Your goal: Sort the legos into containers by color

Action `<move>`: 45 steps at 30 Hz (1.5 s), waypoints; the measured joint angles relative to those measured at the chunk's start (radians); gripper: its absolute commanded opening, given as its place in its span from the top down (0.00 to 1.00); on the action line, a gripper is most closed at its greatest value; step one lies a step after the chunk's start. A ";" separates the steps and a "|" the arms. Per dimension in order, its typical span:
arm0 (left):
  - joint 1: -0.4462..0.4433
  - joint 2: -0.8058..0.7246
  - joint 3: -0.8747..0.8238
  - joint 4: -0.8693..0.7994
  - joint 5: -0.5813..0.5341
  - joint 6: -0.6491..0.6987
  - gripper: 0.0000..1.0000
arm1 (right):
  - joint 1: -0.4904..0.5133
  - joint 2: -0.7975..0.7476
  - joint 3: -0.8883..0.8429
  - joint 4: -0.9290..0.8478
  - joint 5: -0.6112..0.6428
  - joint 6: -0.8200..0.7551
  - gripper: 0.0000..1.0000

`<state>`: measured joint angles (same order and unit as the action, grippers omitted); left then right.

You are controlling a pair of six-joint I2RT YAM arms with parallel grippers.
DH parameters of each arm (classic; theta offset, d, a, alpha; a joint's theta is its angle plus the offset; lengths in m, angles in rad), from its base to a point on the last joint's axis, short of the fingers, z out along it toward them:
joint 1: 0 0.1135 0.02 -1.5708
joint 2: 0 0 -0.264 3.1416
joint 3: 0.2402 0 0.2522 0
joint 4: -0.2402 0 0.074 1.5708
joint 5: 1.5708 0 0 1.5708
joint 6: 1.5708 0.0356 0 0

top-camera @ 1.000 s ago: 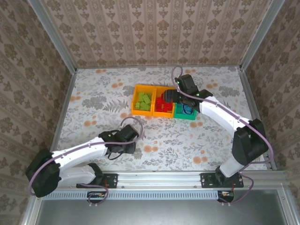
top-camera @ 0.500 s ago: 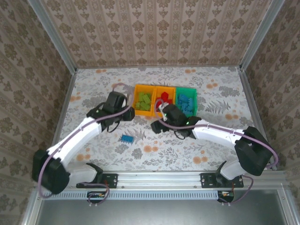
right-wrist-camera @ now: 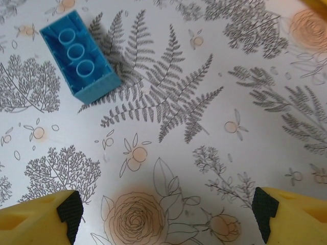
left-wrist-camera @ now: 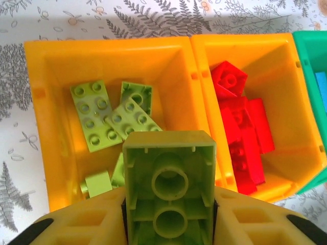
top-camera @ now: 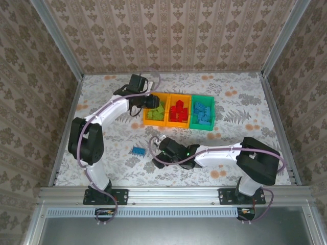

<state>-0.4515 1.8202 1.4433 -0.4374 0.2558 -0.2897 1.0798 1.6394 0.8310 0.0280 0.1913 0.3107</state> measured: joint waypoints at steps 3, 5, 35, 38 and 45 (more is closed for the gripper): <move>0.016 0.045 0.040 -0.001 0.008 -0.002 0.33 | 0.014 0.038 0.026 0.001 0.007 -0.001 0.11; 0.021 0.055 0.050 -0.003 0.010 -0.011 0.16 | 0.022 0.067 0.053 0.006 0.008 -0.005 0.10; 0.194 -0.332 -0.233 0.004 -0.016 -0.093 0.00 | -0.039 0.467 0.516 -0.096 -0.270 -0.437 0.56; 0.216 -0.365 -0.256 0.004 -0.017 -0.096 0.00 | -0.041 0.465 0.515 -0.097 -0.272 -0.438 0.62; 0.232 -0.403 -0.320 0.006 -0.031 -0.102 0.00 | -0.048 0.318 0.396 -0.106 -0.298 -0.372 0.65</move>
<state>-0.2199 1.4174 1.1229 -0.4313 0.2249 -0.3920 1.0313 1.9575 1.2266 -0.0776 -0.1066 -0.0616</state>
